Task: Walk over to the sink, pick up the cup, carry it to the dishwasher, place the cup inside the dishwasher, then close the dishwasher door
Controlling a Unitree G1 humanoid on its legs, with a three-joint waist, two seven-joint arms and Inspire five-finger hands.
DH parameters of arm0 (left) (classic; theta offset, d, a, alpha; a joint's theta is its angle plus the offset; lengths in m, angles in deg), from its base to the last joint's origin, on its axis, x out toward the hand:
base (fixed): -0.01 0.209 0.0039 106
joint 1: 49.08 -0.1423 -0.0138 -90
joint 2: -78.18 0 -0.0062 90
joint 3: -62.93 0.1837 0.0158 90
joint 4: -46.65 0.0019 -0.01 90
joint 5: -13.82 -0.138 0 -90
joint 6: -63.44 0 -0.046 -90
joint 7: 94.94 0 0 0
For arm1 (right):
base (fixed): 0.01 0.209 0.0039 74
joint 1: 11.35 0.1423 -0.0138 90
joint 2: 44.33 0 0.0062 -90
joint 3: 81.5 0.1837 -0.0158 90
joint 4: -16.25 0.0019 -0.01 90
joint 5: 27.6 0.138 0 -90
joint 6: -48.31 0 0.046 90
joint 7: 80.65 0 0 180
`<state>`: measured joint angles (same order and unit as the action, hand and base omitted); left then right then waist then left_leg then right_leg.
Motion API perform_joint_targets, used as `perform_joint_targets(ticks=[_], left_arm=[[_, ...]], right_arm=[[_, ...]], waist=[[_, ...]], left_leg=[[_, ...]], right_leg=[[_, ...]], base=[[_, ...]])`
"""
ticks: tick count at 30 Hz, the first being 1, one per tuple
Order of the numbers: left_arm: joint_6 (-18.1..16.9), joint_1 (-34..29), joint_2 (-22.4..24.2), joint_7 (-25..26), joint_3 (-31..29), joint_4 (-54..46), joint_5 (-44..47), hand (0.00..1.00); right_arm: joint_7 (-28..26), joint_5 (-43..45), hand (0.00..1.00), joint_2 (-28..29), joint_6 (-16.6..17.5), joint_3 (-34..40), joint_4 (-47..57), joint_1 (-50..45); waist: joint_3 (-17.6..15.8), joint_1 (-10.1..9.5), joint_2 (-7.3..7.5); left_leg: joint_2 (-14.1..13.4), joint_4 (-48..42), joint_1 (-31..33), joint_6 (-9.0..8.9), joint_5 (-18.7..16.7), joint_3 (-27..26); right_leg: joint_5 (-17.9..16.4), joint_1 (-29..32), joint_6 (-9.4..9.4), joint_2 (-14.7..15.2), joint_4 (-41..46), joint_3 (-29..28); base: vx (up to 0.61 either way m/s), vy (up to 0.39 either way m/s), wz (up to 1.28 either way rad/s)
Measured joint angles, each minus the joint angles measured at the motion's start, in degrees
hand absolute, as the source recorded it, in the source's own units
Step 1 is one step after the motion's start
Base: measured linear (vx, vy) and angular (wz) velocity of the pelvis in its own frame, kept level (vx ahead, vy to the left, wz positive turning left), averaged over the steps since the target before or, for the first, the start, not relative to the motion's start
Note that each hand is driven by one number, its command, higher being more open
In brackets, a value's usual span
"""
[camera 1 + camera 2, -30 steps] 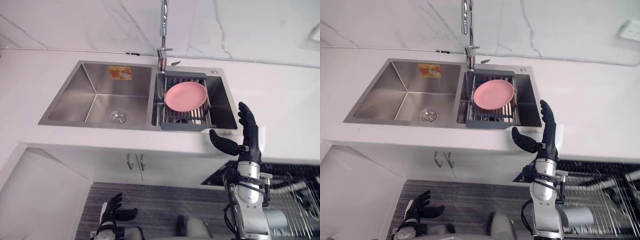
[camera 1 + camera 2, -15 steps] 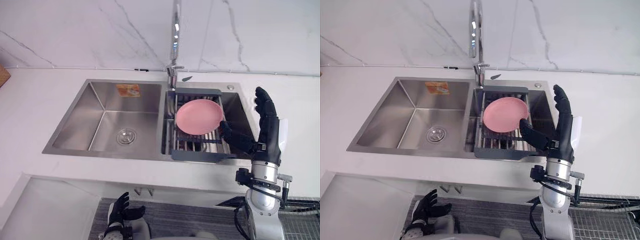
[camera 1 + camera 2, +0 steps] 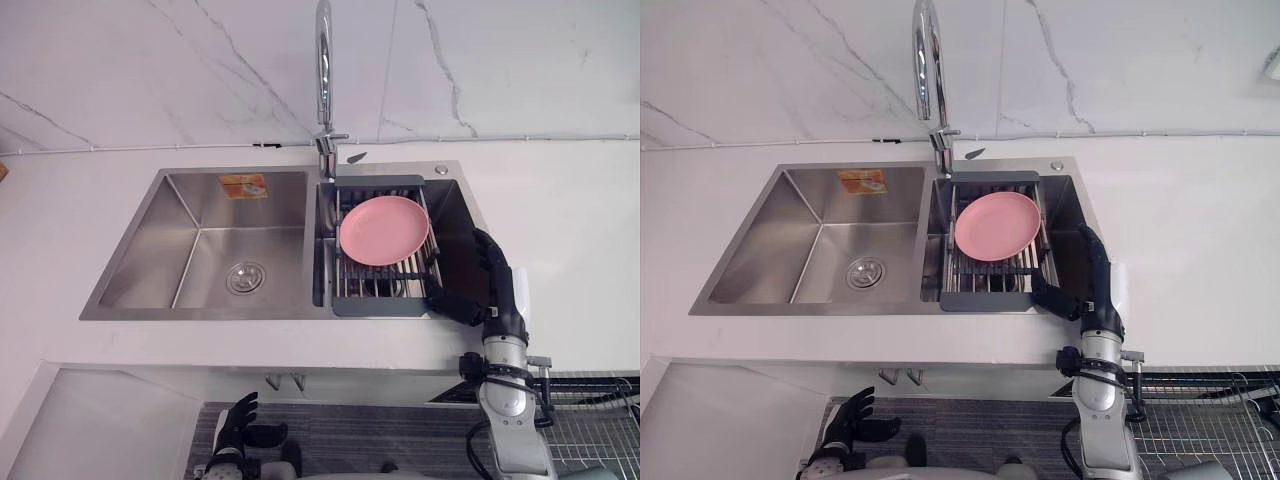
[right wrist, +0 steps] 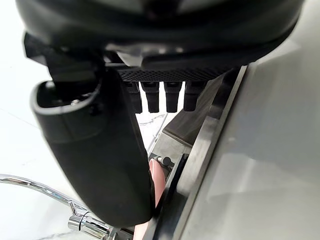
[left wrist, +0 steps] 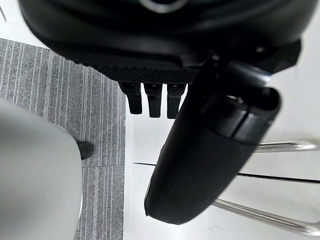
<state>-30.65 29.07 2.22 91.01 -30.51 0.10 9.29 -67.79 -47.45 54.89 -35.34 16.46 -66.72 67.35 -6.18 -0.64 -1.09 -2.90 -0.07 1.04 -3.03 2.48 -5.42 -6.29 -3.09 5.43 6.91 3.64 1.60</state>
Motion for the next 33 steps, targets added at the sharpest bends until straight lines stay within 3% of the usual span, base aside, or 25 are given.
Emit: perform_joint_targets(ticks=[7, 11, 24, 33], left_arm=[[0.01, 0.00, 0.00, 0.06, -0.06, 0.10, 0.00, 0.90], [0.21, 0.11, -0.09, 0.13, -0.19, 0.72, 0.04, 0.90], [1.76, 2.23, -0.66, 0.28, 0.53, 3.89, 0.05, 0.90], [1.37, 2.25, -0.94, 0.23, 0.82, 4.58, 0.04, 0.90]], right_arm=[[0.07, 0.00, 0.90, 0.08, -0.01, 0.01, -0.11, 0.00], [1.02, 0.00, 0.90, 0.69, -0.07, 0.55, -1.86, 0.04], [2.22, -4.26, 0.90, 1.79, -3.73, 3.07, -3.30, 2.88], [2.04, -9.83, 0.90, -8.19, -4.15, 3.03, -2.95, 3.93]], waist=[[0.03, 0.00, 0.09], [0.64, -0.02, 0.87], [1.27, -0.30, 1.51], [1.20, 0.04, 1.53]], left_leg=[[0.05, 0.91, -0.37, 0.02, 0.30, 0.03], [0.26, 4.21, -2.11, 0.06, 1.95, 0.34], [0.93, 5.00, -2.72, 0.42, 2.45, 0.90], [0.94, 5.01, -2.10, 0.42, 2.45, 1.13]], right_leg=[[0.00, -0.01, 0.01, 0.02, -0.07, 0.33], [0.06, -0.77, 0.10, 0.05, -0.63, 0.96], [0.32, -1.34, 0.58, 0.65, -0.75, 1.56], [0.31, -0.88, 0.60, 0.63, -0.78, 1.72]], base=[[0.00, 0.000, 0.00], [0.01, -0.001, 0.06], [-0.01, 0.008, 0.03], [0.00, 0.000, 0.00]])
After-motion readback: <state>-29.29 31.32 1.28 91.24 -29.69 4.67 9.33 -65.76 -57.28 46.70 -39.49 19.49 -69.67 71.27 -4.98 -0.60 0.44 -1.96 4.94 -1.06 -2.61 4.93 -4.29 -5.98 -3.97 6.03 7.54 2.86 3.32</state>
